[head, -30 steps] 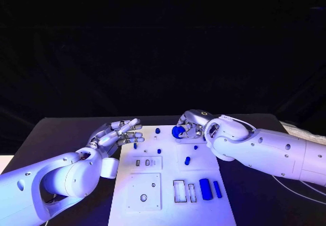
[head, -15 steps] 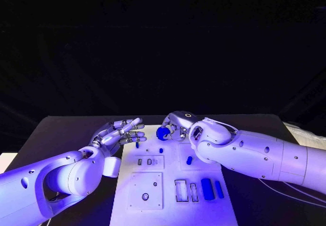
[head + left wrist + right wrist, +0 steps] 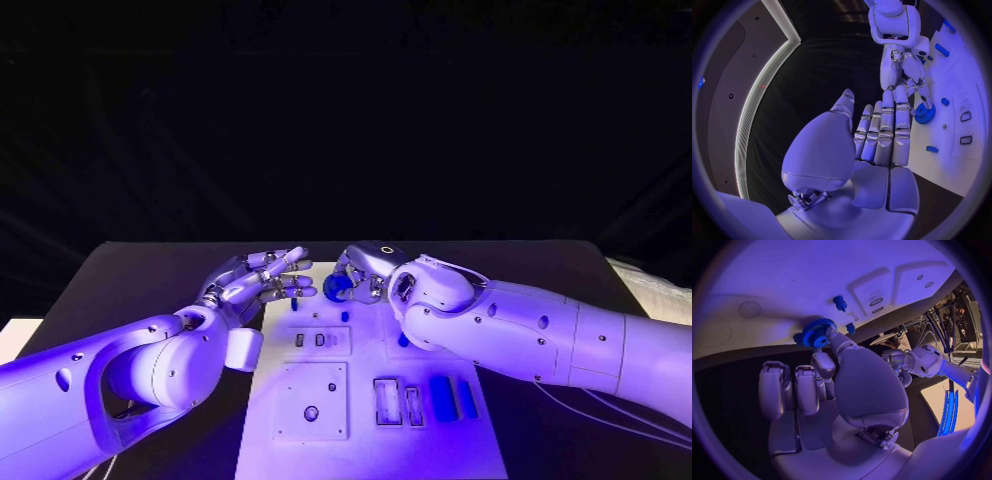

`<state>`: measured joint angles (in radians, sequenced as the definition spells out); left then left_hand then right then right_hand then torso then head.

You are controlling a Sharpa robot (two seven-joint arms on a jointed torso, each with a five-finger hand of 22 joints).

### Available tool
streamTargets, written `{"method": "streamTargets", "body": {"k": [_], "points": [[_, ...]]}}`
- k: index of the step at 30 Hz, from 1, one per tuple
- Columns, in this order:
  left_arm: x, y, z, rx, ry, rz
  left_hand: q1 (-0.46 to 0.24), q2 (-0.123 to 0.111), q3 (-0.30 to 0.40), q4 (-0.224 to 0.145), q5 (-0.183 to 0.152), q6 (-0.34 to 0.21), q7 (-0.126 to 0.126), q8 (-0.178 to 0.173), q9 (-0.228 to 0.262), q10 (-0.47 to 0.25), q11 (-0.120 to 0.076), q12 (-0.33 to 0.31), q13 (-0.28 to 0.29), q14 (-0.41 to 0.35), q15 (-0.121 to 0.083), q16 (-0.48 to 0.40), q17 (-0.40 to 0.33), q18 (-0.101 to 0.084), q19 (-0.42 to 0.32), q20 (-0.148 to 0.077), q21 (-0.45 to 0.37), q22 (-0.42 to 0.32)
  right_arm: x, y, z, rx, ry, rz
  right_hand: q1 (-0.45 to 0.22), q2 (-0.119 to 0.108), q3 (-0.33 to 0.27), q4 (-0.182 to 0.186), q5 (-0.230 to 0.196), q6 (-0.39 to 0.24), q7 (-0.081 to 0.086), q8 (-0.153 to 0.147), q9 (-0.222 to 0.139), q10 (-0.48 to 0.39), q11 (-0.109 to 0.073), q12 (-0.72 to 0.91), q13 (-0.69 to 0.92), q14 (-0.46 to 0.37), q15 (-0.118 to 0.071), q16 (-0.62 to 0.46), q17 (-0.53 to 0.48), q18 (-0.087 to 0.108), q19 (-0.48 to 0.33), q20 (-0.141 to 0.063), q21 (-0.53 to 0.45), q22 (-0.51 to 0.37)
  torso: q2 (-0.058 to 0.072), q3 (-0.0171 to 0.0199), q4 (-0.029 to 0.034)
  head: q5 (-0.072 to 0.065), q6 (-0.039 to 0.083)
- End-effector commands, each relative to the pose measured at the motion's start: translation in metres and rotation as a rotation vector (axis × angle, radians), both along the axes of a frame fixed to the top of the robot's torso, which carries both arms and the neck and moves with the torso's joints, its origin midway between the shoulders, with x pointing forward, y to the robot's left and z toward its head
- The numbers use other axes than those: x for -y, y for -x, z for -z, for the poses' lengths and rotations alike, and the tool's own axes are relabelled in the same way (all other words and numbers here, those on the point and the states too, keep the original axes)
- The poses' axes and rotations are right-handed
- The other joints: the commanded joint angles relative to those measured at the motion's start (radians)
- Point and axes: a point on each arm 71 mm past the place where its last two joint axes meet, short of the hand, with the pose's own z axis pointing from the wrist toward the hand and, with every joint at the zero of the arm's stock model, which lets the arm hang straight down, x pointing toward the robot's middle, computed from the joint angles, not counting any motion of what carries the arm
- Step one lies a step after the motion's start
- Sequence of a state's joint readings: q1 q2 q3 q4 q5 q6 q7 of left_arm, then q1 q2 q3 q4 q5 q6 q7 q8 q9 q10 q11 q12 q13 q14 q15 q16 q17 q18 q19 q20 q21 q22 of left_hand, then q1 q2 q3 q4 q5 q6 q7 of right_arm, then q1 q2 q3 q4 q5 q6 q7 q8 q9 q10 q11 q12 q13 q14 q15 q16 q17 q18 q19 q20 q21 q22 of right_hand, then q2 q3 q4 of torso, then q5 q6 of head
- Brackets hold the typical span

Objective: Assemble the parts on the task board

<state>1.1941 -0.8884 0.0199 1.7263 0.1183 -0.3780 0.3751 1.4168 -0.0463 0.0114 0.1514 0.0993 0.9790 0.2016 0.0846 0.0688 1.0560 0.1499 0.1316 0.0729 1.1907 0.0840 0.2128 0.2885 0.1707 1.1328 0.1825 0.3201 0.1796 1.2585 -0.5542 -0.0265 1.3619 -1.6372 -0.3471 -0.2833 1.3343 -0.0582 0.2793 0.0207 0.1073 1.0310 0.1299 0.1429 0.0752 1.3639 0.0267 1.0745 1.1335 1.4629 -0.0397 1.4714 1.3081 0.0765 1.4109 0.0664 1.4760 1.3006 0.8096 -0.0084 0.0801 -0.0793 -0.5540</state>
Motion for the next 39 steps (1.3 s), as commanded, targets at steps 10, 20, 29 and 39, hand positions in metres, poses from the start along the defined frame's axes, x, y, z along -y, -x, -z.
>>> {"method": "streamTargets", "body": {"k": [10,20,29,39], "points": [[0.003,0.0,-0.001,0.005,0.012,0.021,-0.004,0.005,-0.001,-0.004,0.002,0.001,0.002,-0.007,0.0,-0.004,-0.002,-0.005,0.0,-0.006,0.004,-0.002,0.004,0.006,0.004,0.002,0.002,0.002,-0.002,-0.003,0.008,-0.018,0.036,0.022,-0.033,-0.041,0.009,0.013,-0.049,-0.129,0.029,-0.084,-0.014,-0.062,0.038,-0.094,-0.068,0.065,0.028,-0.008,0.05,-0.016,-0.01,0.026,-0.007,-0.015,0.0,0.002,-0.0002,0.005,-0.002],[0.002,0.0,-0.001,0.003,0.011,0.02,-0.004,0.005,-0.001,-0.004,0.002,0.001,0.002,-0.007,0.0,-0.004,-0.002,-0.005,0.0,-0.006,0.004,-0.002,0.004,0.006,0.004,0.002,0.002,0.002,0.0,-0.002,0.007,-0.02,0.022,0.016,-0.05,-0.071,-0.031,0.068,-0.03,-0.195,0.037,-0.082,-0.011,-0.085,0.048,-0.123,-0.095,0.064,0.038,-0.01,0.051,-0.014,-0.015,0.04,-0.011,-0.021,-0.001,0.0025,-0.0011,0.004,-0.003],[0.0,-0.001,-0.001,0.002,0.008,0.015,-0.004,0.005,-0.002,-0.006,0.002,0.0,0.003,-0.008,0.0,-0.005,-0.001,-0.006,0.0,-0.006,0.004,-0.002,0.005,0.006,0.003,0.002,0.002,0.002,0.03,0.013,-0.008,0.03,-0.131,0.002,-0.034,-0.063,-0.04,0.089,0.004,-0.136,0.031,-0.073,-0.004,-0.07,0.042,-0.097,-0.076,0.065,0.034,-0.011,0.05,-0.016,-0.009,0.038,-0.007,-0.013,-0.001,0.0028,-0.0041,0.001,0.002],[-0.004,-0.001,-0.001,0.004,0.006,0.007,-0.004,0.005,-0.002,-0.006,0.002,0.0,0.003,-0.008,0.0,-0.005,-0.001,-0.006,0.0,-0.006,0.004,-0.002,0.005,0.006,0.003,0.002,0.002,0.002,0.116,0.025,-0.031,-0.048,-0.277,0.038,-0.008,-0.061,-0.041,0.081,0.024,-0.09,0.02,-0.061,0.0,-0.053,0.033,-0.068,-0.053,0.066,0.026,-0.01,0.054,-0.016,-0.006,0.03,-0.005,-0.009,-0.005,0.0051,-0.0185,-0.001,0.008]]}}
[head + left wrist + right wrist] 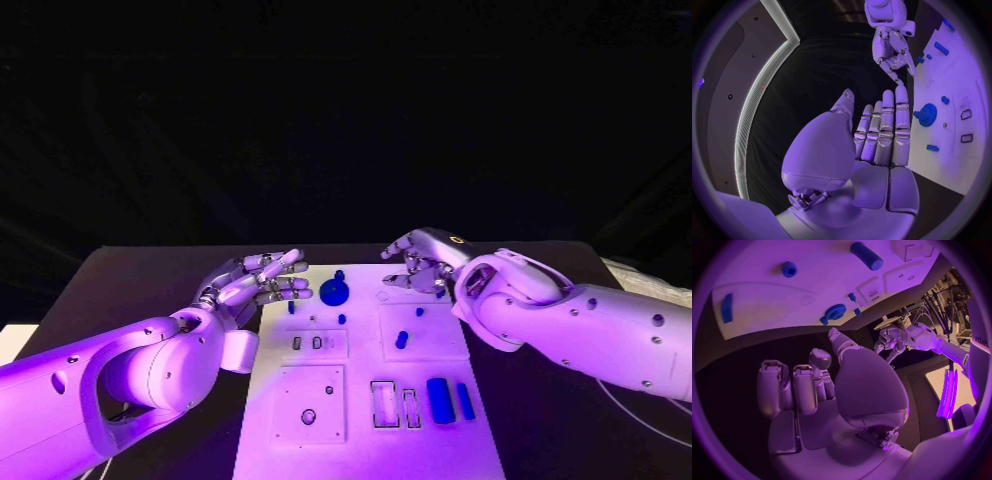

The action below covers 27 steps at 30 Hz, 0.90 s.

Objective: Assemble the parts on the task board

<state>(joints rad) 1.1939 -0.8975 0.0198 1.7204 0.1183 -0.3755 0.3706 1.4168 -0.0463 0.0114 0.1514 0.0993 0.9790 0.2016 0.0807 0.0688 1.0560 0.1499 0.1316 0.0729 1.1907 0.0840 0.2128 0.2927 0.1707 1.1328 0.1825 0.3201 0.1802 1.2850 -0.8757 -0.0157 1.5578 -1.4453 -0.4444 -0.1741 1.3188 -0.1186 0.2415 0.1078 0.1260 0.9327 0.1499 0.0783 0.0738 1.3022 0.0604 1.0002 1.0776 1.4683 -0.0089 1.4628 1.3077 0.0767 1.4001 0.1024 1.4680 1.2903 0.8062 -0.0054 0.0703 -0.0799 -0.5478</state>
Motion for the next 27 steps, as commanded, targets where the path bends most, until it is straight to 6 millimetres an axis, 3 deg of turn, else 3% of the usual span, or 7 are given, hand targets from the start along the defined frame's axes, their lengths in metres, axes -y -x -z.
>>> {"method": "streamTargets", "body": {"k": [1,7,10,14,19,22,27], "points": [[0.001,0.0,-0.002,0.008,0.012,0.017,-0.004,0.005,-0.002,-0.006,0.002,0.0,0.002,-0.004,0.0,-0.005,-0.001,-0.006,0.0,-0.006,0.004,-0.002,0.001,0.006,0.003,0.002,0.002,0.001,0.014,0.002,-0.002,-0.049,-0.111,-0.043,0.011,-0.001,-0.004,-0.009,0.007,0.012,0.0,0.005,0.002,0.009,-0.002,0.006,0.003,0.061,-0.006,-0.002,0.055,-0.016,0.004,-0.006,0.003,0.001,-0.002,0.0025,-0.01,0.001,0.003],[0.0,0.0,-0.001,0.008,0.012,0.016,-0.004,0.006,-0.002,-0.006,0.002,0.0,0.002,-0.004,0.0,-0.005,-0.001,-0.006,0.0,-0.006,0.004,-0.002,0.002,0.006,0.003,0.002,0.002,0.001,0.059,-0.001,0.003,-0.084,-0.113,-0.007,0.027,-0.004,-0.005,-0.022,0.011,0.019,-0.002,0.004,0.0,0.006,-0.004,0.002,0.0,0.061,-0.008,-0.001,0.057,-0.016,0.003,-0.008,0.002,0.0,-0.005,0.0088,-0.019,-0.001,0.007],[0.0,-0.001,-0.001,0.008,0.012,0.016,-0.004,0.006,-0.002,-0.006,0.002,0.0,0.002,-0.004,0.0,-0.005,-0.001,-0.006,0.0,-0.006,0.004,-0.002,0.002,0.006,0.003,0.002,0.002,0.001,0.072,-0.003,0.01,-0.098,-0.108,0.012,0.031,-0.004,-0.005,-0.026,0.012,0.019,-0.002,0.003,0.0,0.004,-0.004,-0.001,-0.003,0.061,-0.008,-0.002,0.056,-0.016,0.003,-0.009,0.002,0.0,-0.005,0.0117,-0.0231,-0.002,0.007],[0.0,-0.001,-0.001,0.008,0.012,0.016,-0.004,0.006,-0.002,-0.006,0.002,0.0,0.002,-0.004,0.0,-0.005,-0.001,-0.006,0.0,-0.006,0.004,-0.002,0.002,0.006,0.003,0.002,0.002,0.001,0.082,-0.005,0.017,-0.111,-0.1,0.03,0.034,-0.005,-0.005,-0.028,0.012,0.019,-0.002,0.002,0.0,0.003,-0.004,-0.002,-0.004,0.061,-0.008,-0.002,0.056,-0.016,0.002,-0.009,0.002,-0.001,-0.004,0.0154,-0.0235,-0.003,0.006],[-0.001,-0.001,0.0,0.006,0.012,0.013,-0.004,0.006,-0.002,-0.006,0.002,0.0,0.002,-0.004,0.0,-0.005,-0.001,-0.006,0.0,-0.006,0.004,-0.002,0.002,0.006,0.003,0.002,0.002,0.001,0.091,-0.008,0.026,-0.133,-0.098,0.042,0.036,-0.005,-0.004,-0.03,0.012,0.019,-0.002,0.001,-0.001,0.002,-0.004,-0.005,-0.006,0.061,-0.008,-0.002,0.056,-0.016,0.002,-0.009,0.001,-0.002,-0.003,0.0121,-0.023,-0.007,0.007],[-0.002,-0.002,0.0,0.006,0.011,0.009,-0.004,0.006,-0.002,-0.006,0.002,0.0,0.002,-0.004,0.0,-0.005,-0.001,-0.006,0.0,-0.006,0.004,-0.002,0.002,0.006,0.003,0.002,0.002,0.001,0.093,-0.008,0.032,-0.146,-0.094,0.045,0.037,-0.004,-0.004,-0.031,0.011,0.019,-0.002,0.001,-0.001,0.001,-0.004,-0.006,-0.007,0.061,-0.008,-0.002,0.056,-0.016,0.001,-0.009,0.001,-0.002,-0.004,0.0133,-0.0237,-0.005,0.002],[-0.003,-0.003,0.0,0.006,0.009,0.005,-0.004,0.006,-0.002,-0.006,0.002,0.0,0.002,-0.004,0.0,-0.005,-0.001,-0.006,0.0,-0.006,0.004,-0.002,0.002,0.006,0.003,0.002,0.002,0.001,0.095,-0.007,0.041,-0.164,-0.087,0.043,0.041,-0.003,-0.003,-0.034,0.011,0.02,-0.001,0.0,-0.001,0.0,-0.004,-0.008,-0.008,0.061,-0.008,-0.002,0.056,-0.016,0.001,-0.009,0.001,-0.003,-0.004,0.0121,-0.025,-0.009,-0.002]]}}
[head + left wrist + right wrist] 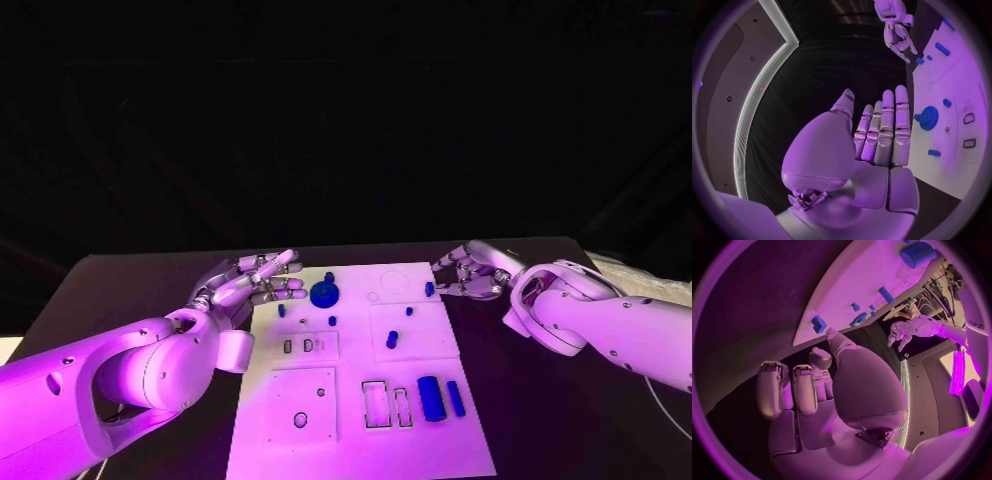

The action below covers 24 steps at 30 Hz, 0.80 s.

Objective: Assemble the parts on the task board

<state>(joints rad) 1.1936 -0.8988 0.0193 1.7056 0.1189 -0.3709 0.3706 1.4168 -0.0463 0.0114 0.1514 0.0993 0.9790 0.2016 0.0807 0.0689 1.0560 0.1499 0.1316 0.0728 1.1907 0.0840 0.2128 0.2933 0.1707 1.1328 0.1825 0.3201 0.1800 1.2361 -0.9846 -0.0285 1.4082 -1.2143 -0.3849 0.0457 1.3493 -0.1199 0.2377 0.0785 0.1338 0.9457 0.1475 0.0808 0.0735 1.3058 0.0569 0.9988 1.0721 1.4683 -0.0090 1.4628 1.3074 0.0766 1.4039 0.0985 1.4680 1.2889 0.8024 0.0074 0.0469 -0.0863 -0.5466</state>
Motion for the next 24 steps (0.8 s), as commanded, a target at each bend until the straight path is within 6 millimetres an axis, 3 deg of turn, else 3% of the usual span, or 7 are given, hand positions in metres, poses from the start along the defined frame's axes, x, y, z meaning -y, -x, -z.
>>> {"method": "streamTargets", "body": {"k": [1,10,24], "points": [[0.001,0.0,-0.001,0.007,0.013,0.015,-0.004,0.006,-0.002,-0.006,0.002,0.0,0.002,-0.004,0.0,-0.005,-0.001,-0.006,0.0,-0.006,0.004,-0.002,0.001,0.006,0.003,0.002,0.002,0.002,-0.003,0.001,0.005,-0.022,-0.003,-0.041,0.011,-0.002,0.0,-0.005,0.004,0.007,0.001,-0.002,-0.001,-0.004,0.0,-0.007,-0.002,0.061,-0.008,-0.002,0.057,-0.016,-0.003,-0.005,0.001,-0.002,0.0,-0.0011,-0.0013,-0.003,-0.003],[0.001,0.0,-0.001,0.006,0.013,0.015,-0.003,0.006,-0.002,-0.008,0.002,0.001,0.002,-0.004,0.001,-0.004,-0.002,-0.005,0.0,-0.006,0.004,-0.003,0.003,0.006,0.003,0.002,0.002,0.002,-0.006,-0.002,0.011,-0.031,0.007,-0.038,0.023,0.004,0.006,-0.016,0.004,0.009,0.002,-0.004,-0.002,-0.004,0.0,-0.007,-0.001,0.061,-0.008,-0.002,0.059,-0.016,-0.003,-0.006,0.001,0.0,-0.001,-0.0019,0.0027,-0.007,-0.004],[0.0,-0.001,-0.001,0.005,0.011,0.012,-0.003,0.006,-0.002,-0.008,0.002,0.001,0.002,-0.004,0.001,-0.004,-0.002,-0.005,0.0,-0.006,0.004,-0.003,0.003,0.006,0.003,0.002,0.002,0.002,-0.01,-0.011,0.019,-0.065,-0.005,-0.014,0.044,0.027,0.028,-0.038,-0.011,0.031,0.002,-0.001,-0.001,0.003,-0.001,0.003,0.007,0.062,-0.009,-0.001,0.062,-0.016,-0.001,-0.007,0.002,0.002,-0.002,-0.0019,0.0015,-0.002,-0.01]]}}
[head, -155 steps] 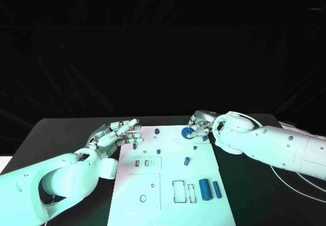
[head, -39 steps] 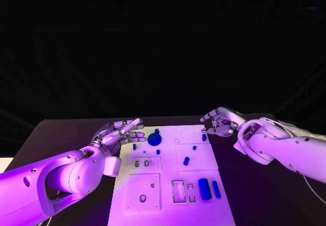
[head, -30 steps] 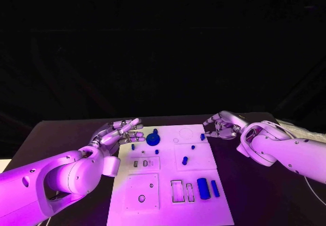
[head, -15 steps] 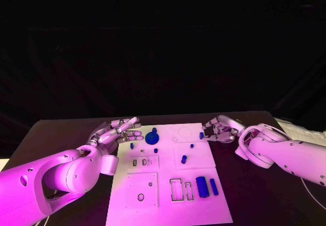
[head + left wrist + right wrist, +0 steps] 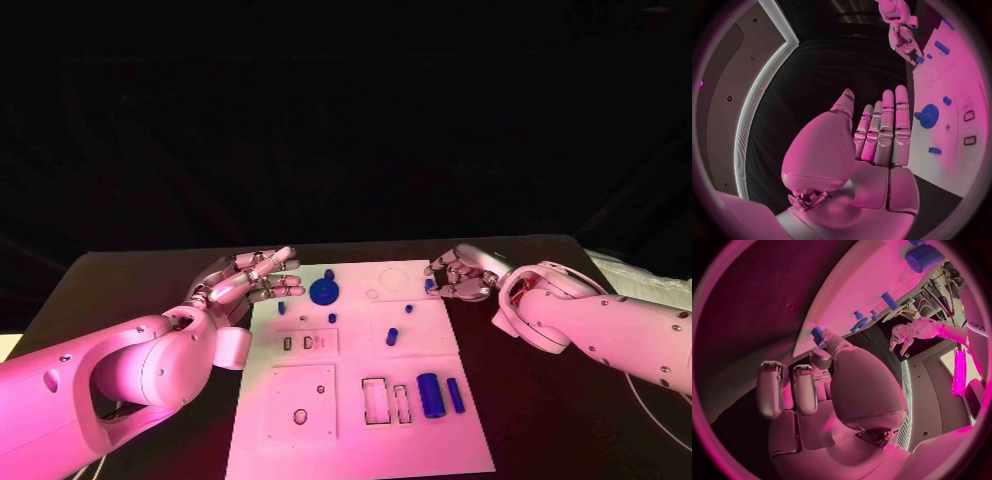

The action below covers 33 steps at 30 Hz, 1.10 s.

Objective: Assemble the parts on the task board

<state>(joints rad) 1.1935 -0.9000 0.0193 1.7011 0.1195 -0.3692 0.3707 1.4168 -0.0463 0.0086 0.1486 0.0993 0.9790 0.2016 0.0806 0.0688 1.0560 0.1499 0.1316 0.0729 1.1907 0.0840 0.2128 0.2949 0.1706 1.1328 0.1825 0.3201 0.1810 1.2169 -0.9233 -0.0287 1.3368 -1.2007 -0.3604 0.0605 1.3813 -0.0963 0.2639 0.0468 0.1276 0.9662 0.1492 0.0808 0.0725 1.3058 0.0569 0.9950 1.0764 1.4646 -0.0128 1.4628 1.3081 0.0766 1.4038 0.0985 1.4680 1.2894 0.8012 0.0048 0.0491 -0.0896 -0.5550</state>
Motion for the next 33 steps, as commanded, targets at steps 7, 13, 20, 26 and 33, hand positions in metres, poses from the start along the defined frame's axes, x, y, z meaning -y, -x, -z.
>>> {"method": "streamTargets", "body": {"k": [7,13,20,26,33], "points": [[0.0013,-0.0001,-0.0009,0.004,0.011,0.016,-0.003,0.007,0.0,-0.006,0.002,0.002,0.002,-0.004,0.001,-0.003,-0.002,-0.004,0.001,-0.006,0.003,-0.003,0.002,0.006,0.003,0.002,0.001,0.001,-0.0014,-0.0017,0.0042,-0.033,0.007,-0.004,0.009,0.007,0.008,-0.011,-0.006,0.029,-0.003,0.004,0.001,0.005,-0.003,0.009,0.004,0.066,-0.006,0.0,0.062,-0.016,0.0,-0.007,0.002,0.003,-0.001,0.0009,-0.0011,0.004,-0.003],[0.0012,-0.0001,-0.0008,0.004,0.011,0.015,-0.003,0.007,0.0,-0.006,0.002,0.002,0.002,-0.004,0.001,-0.003,-0.002,-0.004,0.001,-0.006,0.003,-0.003,0.002,0.006,0.003,0.002,0.001,0.001,-0.0017,-0.0015,0.0049,-0.037,0.011,-0.006,0.006,0.009,0.012,-0.015,-0.006,0.043,-0.006,0.008,0.002,0.01,-0.006,0.015,0.009,0.066,-0.008,0.0,0.064,-0.017,0.0,-0.009,0.003,0.003,0.0,0.0001,-0.0016,0.003,-0.003],[0.0012,0.0,-0.0008,0.003,0.011,0.016,-0.003,0.007,0.0,-0.006,0.002,0.002,0.002,-0.004,0.001,-0.003,-0.002,-0.004,0.001,-0.006,0.003,-0.003,0.002,0.006,0.003,0.002,0.001,0.001,-0.0043,-0.0016,0.0061,-0.038,0.015,-0.013,0.003,0.01,0.015,-0.018,-0.007,0.054,-0.009,0.011,0.003,0.014,-0.008,0.02,0.013,0.066,-0.01,0.0,0.065,-0.017,0.001,-0.01,0.003,0.005,0.0,0.0,-0.0007,0.002,-0.003],[0.0013,0.0,-0.0007,0.002,0.01,0.015,-0.003,0.007,0.0,-0.006,0.002,0.002,0.002,-0.004,0.001,-0.003,-0.002,-0.004,0.001,-0.006,0.003,-0.003,0.002,0.006,0.003,0.002,0.001,0.001,-0.0049,-0.0021,0.0072,-0.039,0.024,-0.014,0.0,0.014,0.019,-0.02,-0.007,0.067,-0.012,0.015,0.004,0.016,-0.011,0.022,0.015,0.067,-0.012,0.001,0.066,-0.017,0.002,-0.012,0.003,0.006,-0.001,-0.0002,-0.0003,0.001,-0.006],[0.0008,0.0002,-0.0008,0.002,0.01,0.015,-0.003,0.007,0.0,-0.006,0.002,0.002,0.002,-0.004,0.001,-0.003,-0.002,-0.004,0.001,-0.006,0.003,-0.003,0.002,0.006,0.003,0.002,0.001,0.001,-0.0053,-0.0025,0.008,-0.027,0.048,-0.015,0.0,0.029,0.034,-0.032,-0.026,0.126,-0.031,0.039,0.013,0.025,-0.026,0.03,0.022,0.067,-0.023,0.002,0.07,-0.018,0.005,-0.02,0.005,0.011,-0.001,-0.0001,-0.0012,0.0,-0.007]]}}
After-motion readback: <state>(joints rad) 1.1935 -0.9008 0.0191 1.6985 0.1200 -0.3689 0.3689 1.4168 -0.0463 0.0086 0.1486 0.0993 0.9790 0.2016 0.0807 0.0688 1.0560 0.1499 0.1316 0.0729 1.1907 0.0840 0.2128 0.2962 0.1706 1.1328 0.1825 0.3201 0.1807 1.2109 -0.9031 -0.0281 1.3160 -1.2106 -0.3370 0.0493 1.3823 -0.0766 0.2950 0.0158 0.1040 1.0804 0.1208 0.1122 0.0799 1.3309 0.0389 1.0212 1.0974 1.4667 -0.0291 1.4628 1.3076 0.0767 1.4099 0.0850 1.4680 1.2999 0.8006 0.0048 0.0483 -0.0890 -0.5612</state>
